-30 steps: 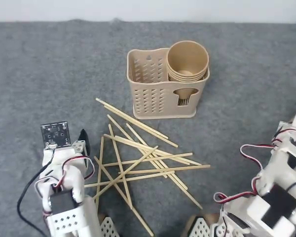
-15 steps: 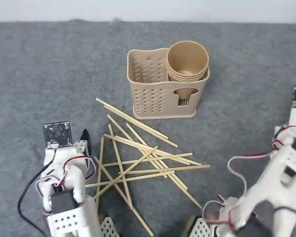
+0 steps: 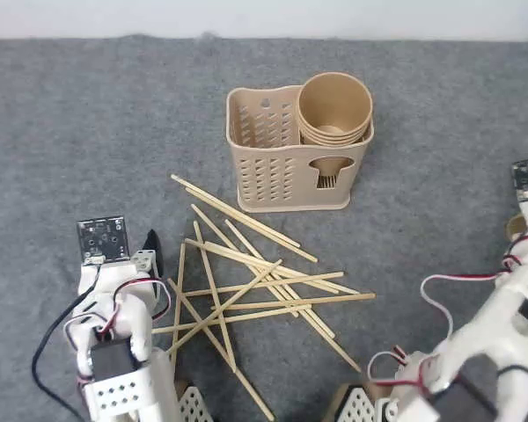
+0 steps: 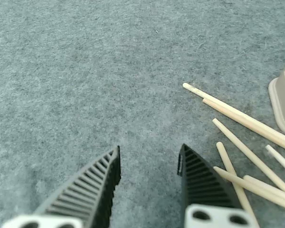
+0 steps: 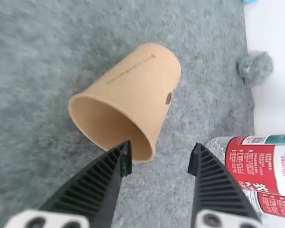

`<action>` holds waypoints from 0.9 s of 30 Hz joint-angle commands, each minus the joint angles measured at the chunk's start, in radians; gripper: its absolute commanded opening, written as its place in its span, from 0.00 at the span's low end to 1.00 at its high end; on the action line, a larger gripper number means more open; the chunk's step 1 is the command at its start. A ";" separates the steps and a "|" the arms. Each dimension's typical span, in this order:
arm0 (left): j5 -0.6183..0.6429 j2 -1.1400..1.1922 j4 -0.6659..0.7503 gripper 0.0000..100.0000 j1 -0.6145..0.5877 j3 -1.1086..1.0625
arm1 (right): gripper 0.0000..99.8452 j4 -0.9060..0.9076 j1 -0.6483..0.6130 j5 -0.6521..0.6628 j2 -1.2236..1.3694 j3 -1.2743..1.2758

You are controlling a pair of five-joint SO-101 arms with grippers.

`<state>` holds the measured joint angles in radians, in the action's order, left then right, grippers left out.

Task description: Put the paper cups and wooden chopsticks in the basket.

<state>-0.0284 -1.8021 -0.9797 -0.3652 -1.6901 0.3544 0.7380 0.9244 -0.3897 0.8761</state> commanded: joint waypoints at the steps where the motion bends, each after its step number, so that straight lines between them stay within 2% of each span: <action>1: 0.003 -0.006 0.025 0.19 0.006 0.004 | 0.21 -0.122 0.028 0.035 0.064 -0.068; 9: 0.003 -0.006 0.026 0.19 0.006 0.004 | 0.20 -0.481 0.081 0.054 0.277 -0.069; 15: 0.003 -0.006 0.026 0.19 0.006 0.004 | 0.02 -0.631 0.093 0.054 0.374 -0.072; 23: 0.003 -0.006 0.028 0.19 0.006 0.004 | 0.01 -0.610 0.093 0.049 0.366 -0.072; 25: 0.003 -0.006 0.028 0.19 0.006 0.004 | 0.01 -0.513 0.093 0.049 0.332 -0.086; 27: 0.003 -0.006 0.028 0.19 0.008 0.004 | 0.01 -0.341 0.093 0.044 0.285 -0.129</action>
<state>-0.0284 -1.8021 -0.9797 -0.3652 -1.6901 -0.1688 0.8163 0.9643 -0.0061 0.8470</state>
